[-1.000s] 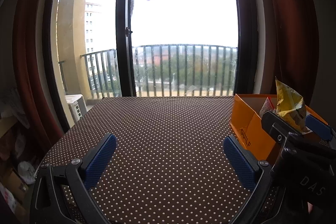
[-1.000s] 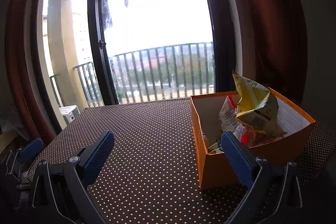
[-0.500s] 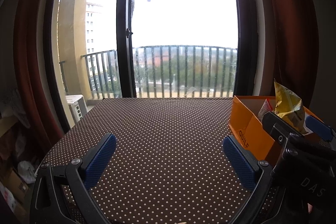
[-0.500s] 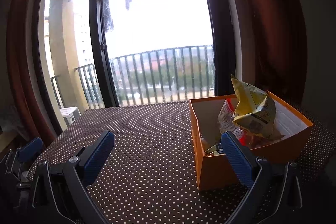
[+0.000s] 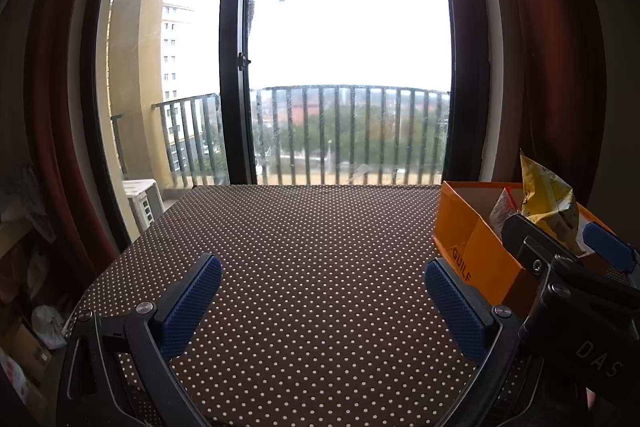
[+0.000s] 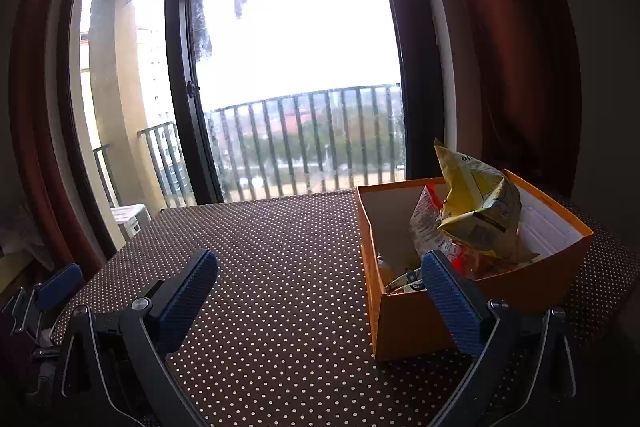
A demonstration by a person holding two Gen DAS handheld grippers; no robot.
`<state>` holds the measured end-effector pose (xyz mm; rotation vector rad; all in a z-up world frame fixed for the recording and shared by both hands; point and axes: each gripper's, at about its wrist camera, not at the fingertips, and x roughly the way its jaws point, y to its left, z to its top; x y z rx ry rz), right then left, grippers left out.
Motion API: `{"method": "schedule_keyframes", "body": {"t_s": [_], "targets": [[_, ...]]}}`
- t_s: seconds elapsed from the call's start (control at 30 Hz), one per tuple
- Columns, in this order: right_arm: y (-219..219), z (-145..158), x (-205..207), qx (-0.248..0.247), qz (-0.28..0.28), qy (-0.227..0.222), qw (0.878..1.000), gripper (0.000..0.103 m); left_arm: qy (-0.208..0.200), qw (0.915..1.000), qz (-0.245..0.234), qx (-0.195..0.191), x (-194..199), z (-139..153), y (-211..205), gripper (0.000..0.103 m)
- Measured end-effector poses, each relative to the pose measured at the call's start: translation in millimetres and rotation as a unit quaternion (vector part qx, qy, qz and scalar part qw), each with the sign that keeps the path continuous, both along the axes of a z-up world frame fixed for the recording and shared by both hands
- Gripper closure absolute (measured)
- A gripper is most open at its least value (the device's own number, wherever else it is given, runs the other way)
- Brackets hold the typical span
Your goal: Organize snacks
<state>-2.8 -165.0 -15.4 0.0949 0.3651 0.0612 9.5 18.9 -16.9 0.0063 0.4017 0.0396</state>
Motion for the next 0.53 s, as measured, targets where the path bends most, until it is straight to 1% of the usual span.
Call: {"method": "schedule_keyframes", "body": {"t_s": [0.53], "targets": [[2.3, -1.5, 2.0, -0.004, 0.0, 0.004, 1.0, 0.0, -0.001, 1.0, -0.002, 0.003, 0.8, -3.2, -1.1, 0.001]]}}
